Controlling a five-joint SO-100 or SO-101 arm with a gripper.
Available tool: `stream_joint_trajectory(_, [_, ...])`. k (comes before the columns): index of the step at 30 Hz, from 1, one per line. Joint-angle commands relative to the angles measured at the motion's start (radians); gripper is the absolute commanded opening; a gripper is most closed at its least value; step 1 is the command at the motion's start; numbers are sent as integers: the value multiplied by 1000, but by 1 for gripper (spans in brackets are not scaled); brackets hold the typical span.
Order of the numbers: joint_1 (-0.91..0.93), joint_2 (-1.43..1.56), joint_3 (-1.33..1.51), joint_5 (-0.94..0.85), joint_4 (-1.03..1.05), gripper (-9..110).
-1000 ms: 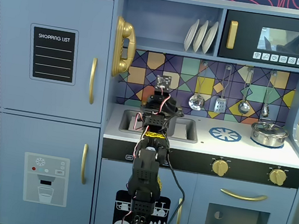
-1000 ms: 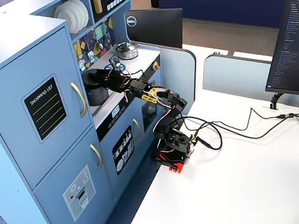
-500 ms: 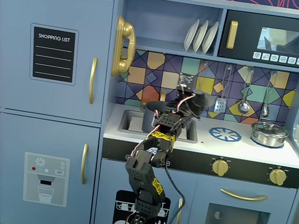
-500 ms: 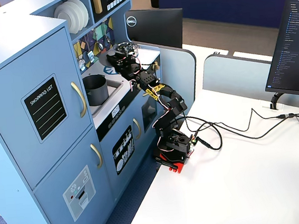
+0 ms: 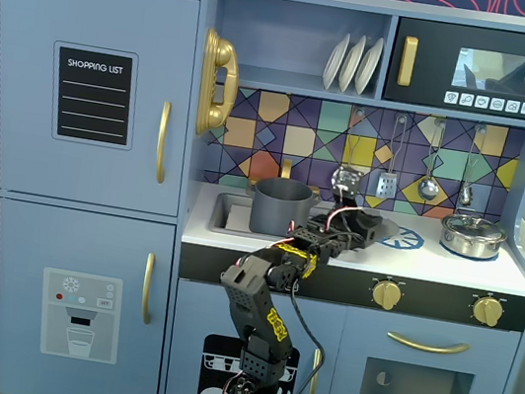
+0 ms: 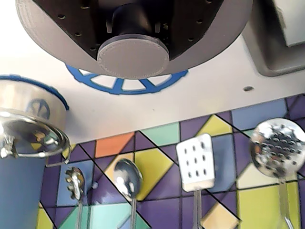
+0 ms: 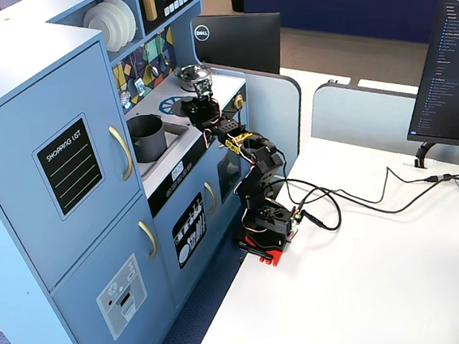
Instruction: Take off the lid from the gray recipient and place it on the counter
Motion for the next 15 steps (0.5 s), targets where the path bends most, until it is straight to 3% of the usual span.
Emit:
stream_joint_trajectory(1, [18,-38,-8,0,-83,0])
stream_joint_trajectory(15, [48,-225,-63,12,-175,0])
